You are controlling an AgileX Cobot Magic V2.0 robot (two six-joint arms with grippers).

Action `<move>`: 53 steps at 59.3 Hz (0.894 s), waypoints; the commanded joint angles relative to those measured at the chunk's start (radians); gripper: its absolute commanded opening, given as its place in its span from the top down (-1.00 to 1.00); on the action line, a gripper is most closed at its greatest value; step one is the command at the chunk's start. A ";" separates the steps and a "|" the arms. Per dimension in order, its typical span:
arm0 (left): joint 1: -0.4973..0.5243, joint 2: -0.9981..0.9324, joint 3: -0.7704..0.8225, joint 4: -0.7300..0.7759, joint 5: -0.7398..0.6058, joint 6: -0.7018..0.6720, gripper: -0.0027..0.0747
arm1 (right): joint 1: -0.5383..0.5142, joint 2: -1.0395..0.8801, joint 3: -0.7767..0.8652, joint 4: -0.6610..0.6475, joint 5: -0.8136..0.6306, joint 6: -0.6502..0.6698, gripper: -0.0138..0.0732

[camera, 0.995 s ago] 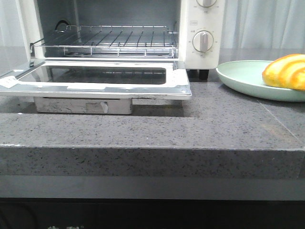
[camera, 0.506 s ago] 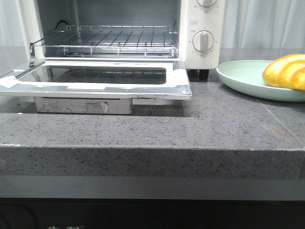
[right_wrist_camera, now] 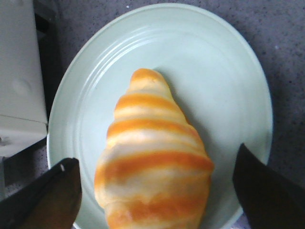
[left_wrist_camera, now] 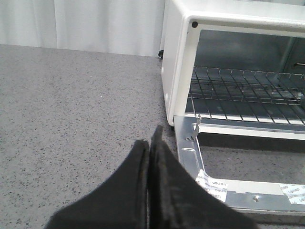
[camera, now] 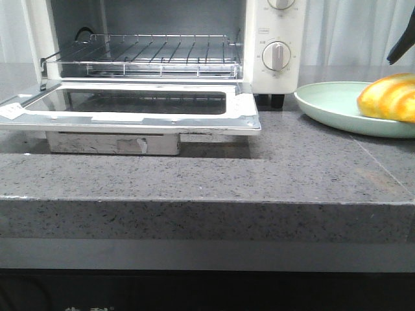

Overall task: Put bread in oven
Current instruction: 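Lower the right gripper onto the striped croissant on the green plate, then grasp the croissant with the right gripper and lift it toward the oven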

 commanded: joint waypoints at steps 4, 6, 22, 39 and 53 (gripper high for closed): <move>0.002 0.003 -0.028 -0.010 -0.071 -0.011 0.98 | -0.003 0.005 -0.057 0.027 -0.001 -0.034 -0.81; 0.002 0.003 -0.028 -0.010 -0.071 -0.011 0.98 | -0.003 0.011 -0.059 0.029 0.004 -0.034 -0.81; 0.002 0.003 -0.028 -0.010 -0.071 -0.011 0.98 | -0.003 0.015 -0.063 0.029 0.029 -0.035 -0.65; 0.002 0.003 -0.028 -0.010 -0.071 -0.011 0.98 | -0.003 0.015 -0.063 0.030 0.033 -0.036 0.20; 0.002 0.003 -0.028 -0.010 -0.071 -0.011 0.98 | -0.003 0.005 -0.063 0.030 0.029 -0.036 0.54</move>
